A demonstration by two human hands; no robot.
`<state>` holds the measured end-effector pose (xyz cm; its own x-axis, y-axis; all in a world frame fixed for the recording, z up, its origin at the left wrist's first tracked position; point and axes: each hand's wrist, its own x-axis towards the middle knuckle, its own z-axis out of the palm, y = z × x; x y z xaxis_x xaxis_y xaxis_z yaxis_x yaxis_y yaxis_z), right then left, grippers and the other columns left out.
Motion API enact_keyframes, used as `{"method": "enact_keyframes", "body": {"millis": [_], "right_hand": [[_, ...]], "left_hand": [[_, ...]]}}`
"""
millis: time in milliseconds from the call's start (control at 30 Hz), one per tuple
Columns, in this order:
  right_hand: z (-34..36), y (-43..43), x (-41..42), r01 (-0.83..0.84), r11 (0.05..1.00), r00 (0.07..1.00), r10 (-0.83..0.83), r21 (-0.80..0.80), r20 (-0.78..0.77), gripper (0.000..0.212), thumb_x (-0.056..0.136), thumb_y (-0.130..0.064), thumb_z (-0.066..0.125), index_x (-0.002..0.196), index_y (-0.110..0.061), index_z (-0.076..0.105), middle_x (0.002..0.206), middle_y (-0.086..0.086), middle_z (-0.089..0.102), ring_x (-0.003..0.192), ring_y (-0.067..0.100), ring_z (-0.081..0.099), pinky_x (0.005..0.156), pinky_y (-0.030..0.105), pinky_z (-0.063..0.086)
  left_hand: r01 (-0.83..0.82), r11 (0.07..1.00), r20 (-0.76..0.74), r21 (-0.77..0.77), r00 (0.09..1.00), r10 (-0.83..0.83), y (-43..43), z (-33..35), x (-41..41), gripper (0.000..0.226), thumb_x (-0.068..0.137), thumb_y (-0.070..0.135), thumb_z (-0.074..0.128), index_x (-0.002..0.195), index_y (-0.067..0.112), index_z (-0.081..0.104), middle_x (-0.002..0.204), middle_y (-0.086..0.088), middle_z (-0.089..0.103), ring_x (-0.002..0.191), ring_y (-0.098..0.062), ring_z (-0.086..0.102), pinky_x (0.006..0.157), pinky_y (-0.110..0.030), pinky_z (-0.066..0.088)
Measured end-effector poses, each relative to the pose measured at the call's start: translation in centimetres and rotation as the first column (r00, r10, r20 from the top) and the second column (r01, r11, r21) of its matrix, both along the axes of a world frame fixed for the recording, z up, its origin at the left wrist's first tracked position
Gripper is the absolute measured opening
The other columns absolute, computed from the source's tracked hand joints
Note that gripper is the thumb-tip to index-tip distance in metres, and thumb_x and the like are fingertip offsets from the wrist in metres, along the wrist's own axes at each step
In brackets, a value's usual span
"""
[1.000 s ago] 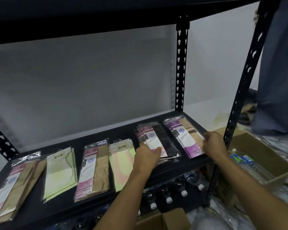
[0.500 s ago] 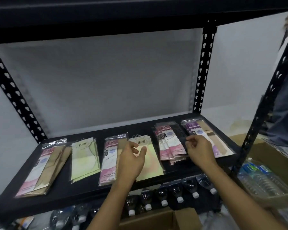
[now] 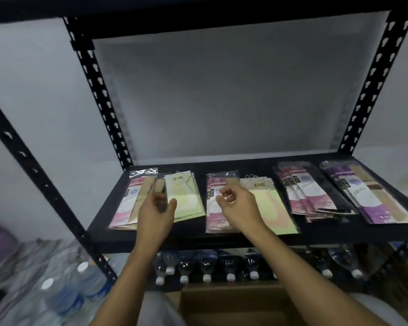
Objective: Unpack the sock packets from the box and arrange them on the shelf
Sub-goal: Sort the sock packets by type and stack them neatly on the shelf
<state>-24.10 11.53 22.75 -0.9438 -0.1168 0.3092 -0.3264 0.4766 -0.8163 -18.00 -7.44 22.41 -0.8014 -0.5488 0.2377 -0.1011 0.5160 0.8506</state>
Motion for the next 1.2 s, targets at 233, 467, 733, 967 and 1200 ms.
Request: {"method": "enact_keyframes", "body": {"millis": [233, 467, 733, 967, 1200], "right_hand": [[-1.2, -7.8, 0.0, -0.127, 0.987, 0.991, 0.122, 0.102, 0.059, 0.028, 0.087, -0.025, 0.063, 0.111, -0.010, 0.062, 0.109, 0.004, 0.059, 0.091, 0.013, 0.055, 0.080, 0.022, 0.043], [-2.8, -12.0, -2.6, 0.009, 0.838, 0.998, -0.043, 0.546, 0.050, 0.047, 0.088, -0.036, 0.054, 0.119, 0.000, 0.054, 0.122, 0.017, 0.050, 0.114, 0.030, 0.045, 0.092, 0.038, 0.043], [-3.1, -12.9, -4.7, -0.019, 0.760, 0.969, -0.146, 0.649, 0.200, 0.055, 0.084, -0.046, 0.062, 0.114, 0.000, 0.057, 0.127, 0.025, 0.043, 0.116, 0.034, 0.043, 0.095, 0.036, 0.041], [-1.7, -12.5, -6.0, -0.075, 0.779, 0.930, -0.171, 0.623, 0.326, 0.059, 0.075, -0.051, 0.071, 0.110, -0.006, 0.057, 0.122, 0.013, 0.056, 0.119, 0.029, 0.045, 0.089, 0.032, 0.040], [-1.0, -12.2, -6.5, 0.023, 0.949, 0.886, -0.165, 0.314, 0.433, 0.068, 0.062, -0.027, 0.087, 0.113, -0.004, 0.050, 0.114, 0.011, 0.060, 0.107, 0.030, 0.059, 0.082, 0.039, 0.054]], "left_hand": [[-0.136, 0.983, 0.050, -0.120, 0.989, 0.143, -6.9, -1.4, 1.0, 0.031, 0.086, 0.032, 0.065, 0.112, 0.015, 0.060, 0.113, -0.003, 0.061, 0.108, -0.024, 0.056, 0.094, -0.045, 0.047], [-0.149, 0.939, 0.348, -0.309, 0.901, 0.257, -10.9, -3.1, -0.1, 0.056, 0.092, 0.043, 0.055, 0.137, 0.012, 0.044, 0.138, -0.012, 0.044, 0.130, -0.031, 0.037, 0.104, -0.049, 0.034], [-0.160, 0.959, 0.506, -0.234, 0.822, 0.261, -13.1, -2.8, -1.3, 0.073, 0.079, 0.050, 0.070, 0.133, 0.007, 0.046, 0.136, -0.018, 0.044, 0.130, -0.035, 0.040, 0.103, -0.048, 0.038], [-0.161, 0.983, 0.460, 0.083, 0.882, 0.105, -14.8, -2.5, -0.7, 0.061, 0.060, 0.032, 0.089, 0.110, 0.009, 0.062, 0.114, -0.008, 0.069, 0.100, -0.024, 0.066, 0.077, -0.034, 0.056], [-0.198, 0.868, 0.218, 0.455, 0.970, 0.107, -14.2, -2.2, 0.8, 0.032, 0.091, 0.013, 0.065, 0.115, 0.016, 0.044, 0.113, -0.008, 0.065, 0.094, -0.024, 0.067, 0.076, -0.039, 0.057]]}}
